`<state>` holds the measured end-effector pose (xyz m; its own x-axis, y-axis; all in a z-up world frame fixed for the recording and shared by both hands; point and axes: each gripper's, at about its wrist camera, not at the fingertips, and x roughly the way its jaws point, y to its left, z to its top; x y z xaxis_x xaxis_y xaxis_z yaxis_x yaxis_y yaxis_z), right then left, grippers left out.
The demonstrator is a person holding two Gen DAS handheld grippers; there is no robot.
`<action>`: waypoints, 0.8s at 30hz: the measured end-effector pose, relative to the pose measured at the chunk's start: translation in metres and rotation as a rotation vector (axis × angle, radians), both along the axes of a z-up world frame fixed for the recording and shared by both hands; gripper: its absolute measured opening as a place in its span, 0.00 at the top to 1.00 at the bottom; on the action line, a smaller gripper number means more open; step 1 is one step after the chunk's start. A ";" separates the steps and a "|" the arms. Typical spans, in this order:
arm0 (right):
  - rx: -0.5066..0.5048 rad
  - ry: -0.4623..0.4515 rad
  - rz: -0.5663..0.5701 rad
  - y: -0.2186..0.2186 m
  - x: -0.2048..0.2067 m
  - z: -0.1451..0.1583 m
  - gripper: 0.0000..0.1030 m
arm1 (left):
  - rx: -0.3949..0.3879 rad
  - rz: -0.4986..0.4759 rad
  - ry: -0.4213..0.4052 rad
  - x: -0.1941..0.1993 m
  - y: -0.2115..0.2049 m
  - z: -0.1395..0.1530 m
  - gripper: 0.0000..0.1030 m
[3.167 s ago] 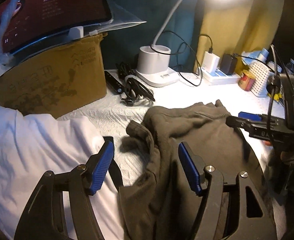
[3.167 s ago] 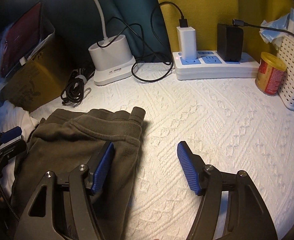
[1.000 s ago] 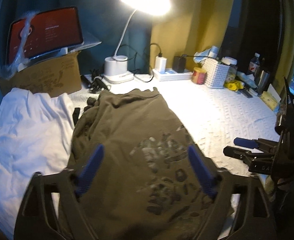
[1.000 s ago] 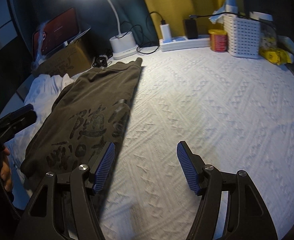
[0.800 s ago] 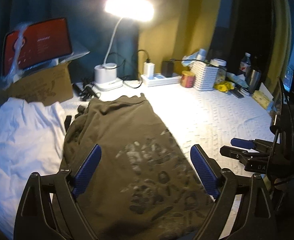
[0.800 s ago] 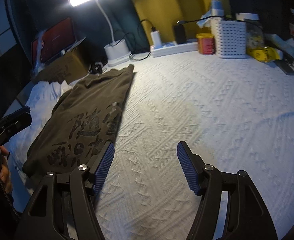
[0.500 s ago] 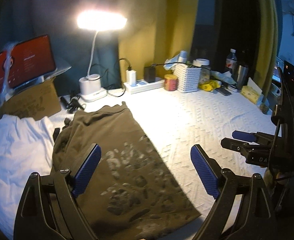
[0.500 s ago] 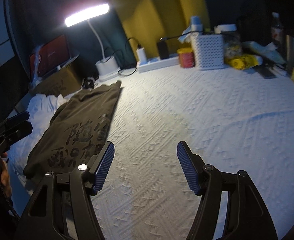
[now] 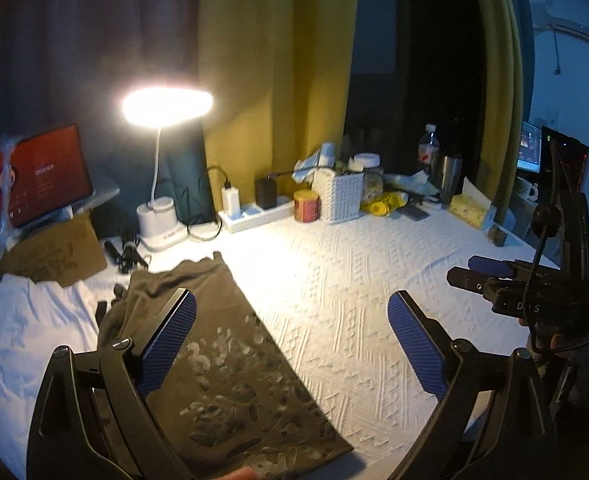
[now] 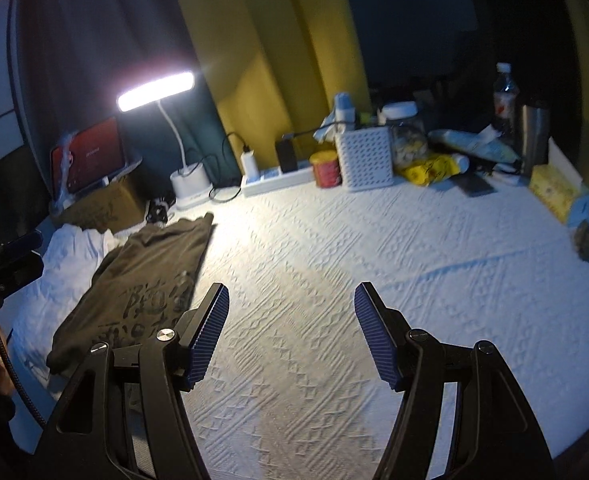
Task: Fold small clothes
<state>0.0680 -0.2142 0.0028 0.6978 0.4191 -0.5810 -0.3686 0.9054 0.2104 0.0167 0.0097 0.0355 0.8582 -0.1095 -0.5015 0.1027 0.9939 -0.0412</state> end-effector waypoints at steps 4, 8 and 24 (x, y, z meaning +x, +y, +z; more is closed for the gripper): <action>0.006 -0.043 -0.022 -0.012 -0.007 0.017 0.33 | 0.004 0.003 -0.042 -0.006 -0.006 0.014 0.00; 0.021 -0.075 -0.035 -0.022 -0.013 0.035 0.33 | 0.005 0.018 -0.072 -0.011 -0.008 0.026 0.00; 0.016 -0.283 -0.069 -0.036 -0.046 0.110 0.33 | 0.041 0.115 -0.341 -0.038 -0.005 0.081 0.00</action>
<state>0.0220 -0.2500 0.1124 0.8583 0.3725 -0.3530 -0.3522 0.9278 0.1228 -0.0208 0.0052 0.1164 0.9824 0.0114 -0.1863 -0.0085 0.9998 0.0162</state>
